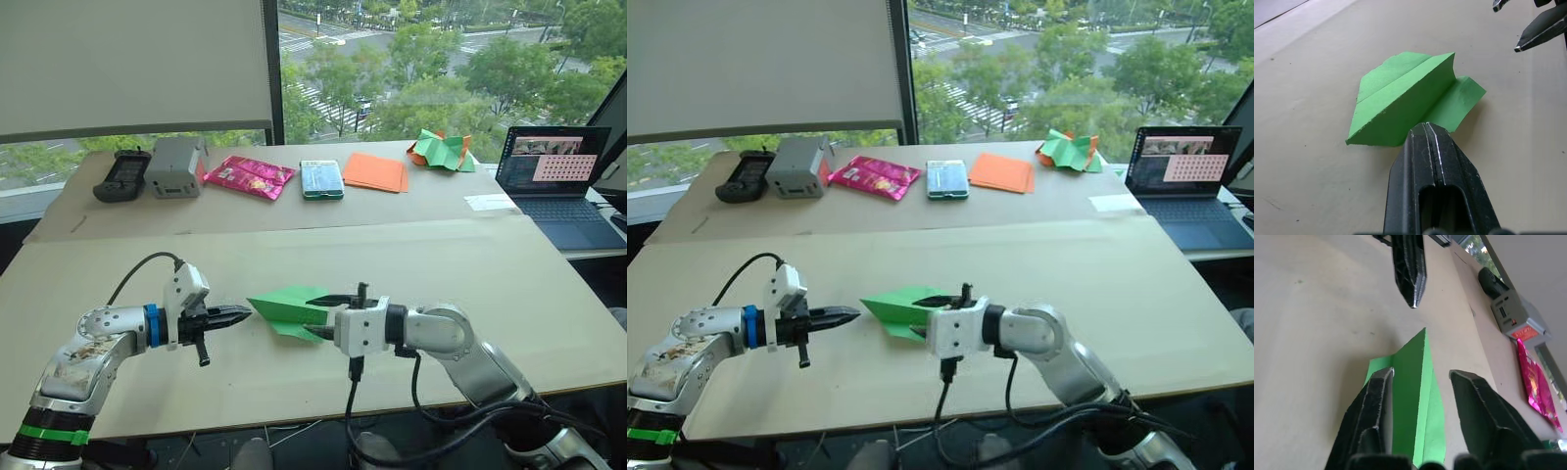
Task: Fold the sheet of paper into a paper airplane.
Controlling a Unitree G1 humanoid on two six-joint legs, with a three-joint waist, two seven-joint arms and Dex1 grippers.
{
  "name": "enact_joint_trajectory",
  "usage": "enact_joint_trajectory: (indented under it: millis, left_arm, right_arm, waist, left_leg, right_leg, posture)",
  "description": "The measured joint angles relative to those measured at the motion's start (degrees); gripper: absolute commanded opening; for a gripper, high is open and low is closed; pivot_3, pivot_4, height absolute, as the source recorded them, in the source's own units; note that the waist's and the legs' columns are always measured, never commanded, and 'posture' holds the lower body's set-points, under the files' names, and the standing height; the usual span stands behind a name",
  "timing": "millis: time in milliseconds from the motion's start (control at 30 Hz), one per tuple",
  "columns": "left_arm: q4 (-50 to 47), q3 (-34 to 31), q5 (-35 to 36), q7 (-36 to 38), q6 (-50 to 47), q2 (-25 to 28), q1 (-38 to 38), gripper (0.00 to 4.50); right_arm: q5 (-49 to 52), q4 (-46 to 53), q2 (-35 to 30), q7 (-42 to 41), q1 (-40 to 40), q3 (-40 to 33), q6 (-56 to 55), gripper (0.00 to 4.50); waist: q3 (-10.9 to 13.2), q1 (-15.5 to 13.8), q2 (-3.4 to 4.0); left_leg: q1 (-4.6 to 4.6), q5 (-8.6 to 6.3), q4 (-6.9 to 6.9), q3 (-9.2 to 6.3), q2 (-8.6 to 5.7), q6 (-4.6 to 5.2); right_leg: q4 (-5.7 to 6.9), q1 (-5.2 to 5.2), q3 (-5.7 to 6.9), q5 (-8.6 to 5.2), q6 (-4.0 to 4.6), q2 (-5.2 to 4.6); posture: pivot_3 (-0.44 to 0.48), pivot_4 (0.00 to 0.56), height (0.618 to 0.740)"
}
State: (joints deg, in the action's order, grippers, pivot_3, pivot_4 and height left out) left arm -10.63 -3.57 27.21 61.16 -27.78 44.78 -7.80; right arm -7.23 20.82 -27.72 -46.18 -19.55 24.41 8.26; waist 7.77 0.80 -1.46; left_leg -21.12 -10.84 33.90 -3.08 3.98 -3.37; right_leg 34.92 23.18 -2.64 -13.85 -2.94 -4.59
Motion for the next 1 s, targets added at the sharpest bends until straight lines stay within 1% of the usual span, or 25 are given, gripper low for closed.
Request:
enact_joint_trajectory:
  millis: [67, 267, 500, 633, 700, 800, 1000]
  left_arm:
    - [-0.6, 0.01, 0.05, -0.51, -1.19, 0.01, -0.52, 0.0]
    - [-3.22, 0.01, 0.9, -2.1, -3.84, -0.05, -1.63, 0.0]
    - [-4.87, 0.02, 2.37, -3.46, -6.23, -0.12, -3.71, 0.0]
    - [-4.33, 0.66, 2.35, -3.41, -6.07, -0.93, -6.03, 0.0]
    - [-3.29, 1.64, 2.18, -2.95, -5.56, -1.44, -7.55, 0.0]
    - [0.14, 3.82, 0.98, -2.04, -4.21, -2.58, -10.44, 0.0]
    - [10.86, 8.85, -5.63, -1.68, 2.3, -6.08, -17.35, 0.0]
  right_arm:
    - [1.73, -0.06, 2.47, 0.02, 0.0, 0.04, 4.38, 0.03]
    - [1.79, -3.08, 6.36, 0.53, 0.1, 2.0, 11.35, 0.03]
    - [1.22, -7.62, 5.61, -0.02, 1.18, 5.12, 17.75, 0.03]
    - [1.81, -7.47, 6.22, 0.12, 0.76, 5.02, 22.13, 0.03]
    - [1.88, -7.37, 6.48, 0.2, 0.57, 5.01, 23.98, 0.03]
    - [1.95, -6.91, 6.94, 0.68, 0.56, 4.86, 25.88, 0.03]
    - [2.0, -6.26, 8.03, 1.51, 0.49, 5.02, 28.74, 0.03]
  waist:
    - [0.01, -0.13, 0.01]
    - [0.01, 0.0, 0.02]
    - [0.01, -0.03, 0.02]
    - [-0.03, -0.02, 0.04]
    - [-0.04, -0.04, 0.05]
    - [-0.07, -0.06, 0.07]
    - [-0.15, 0.02, 0.05]
  left_leg:
    - [-0.02, 0.0, 0.0, 0.0, 0.0, 0.0]
    - [-0.03, -0.01, -0.01, -0.01, 0.0, -0.02]
    - [-0.04, -0.03, -0.01, -0.04, 0.0, -0.05]
    - [0.03, -0.05, -0.01, -0.08, 0.0, -0.08]
    - [0.03, -0.19, -0.01, -0.08, 0.0, -0.32]
    - [0.02, -0.19, 0.0, -0.09, -0.01, -0.32]
    - [0.02, -0.16, 0.0, -0.14, -0.01, -0.25]
  right_leg:
    - [0.0, 0.0, 0.0, 0.0, 0.0, 0.0]
    - [-0.01, -0.01, 0.0, 0.0, 0.0, 0.01]
    - [-0.02, 0.02, -0.01, 0.0, 0.0, 0.03]
    - [-0.02, -0.03, -0.02, 0.0, 0.0, 0.06]
    - [-0.03, -0.03, -0.02, 0.0, 0.0, 0.07]
    - [-0.04, -0.04, -0.02, 0.0, 0.0, 0.08]
    - [-0.02, -0.1, -0.02, 0.0, 0.0, 0.14]
  posture:
    - [0.0, 0.15, 0.706]
    - [0.0, 0.15, 0.706]
    - [0.0, 0.15, 0.706]
    - [0.0, 0.15, 0.706]
    - [0.0, 0.15, 0.706]
    - [0.0, 0.15, 0.706]
    - [0.0, 0.15, 0.706]
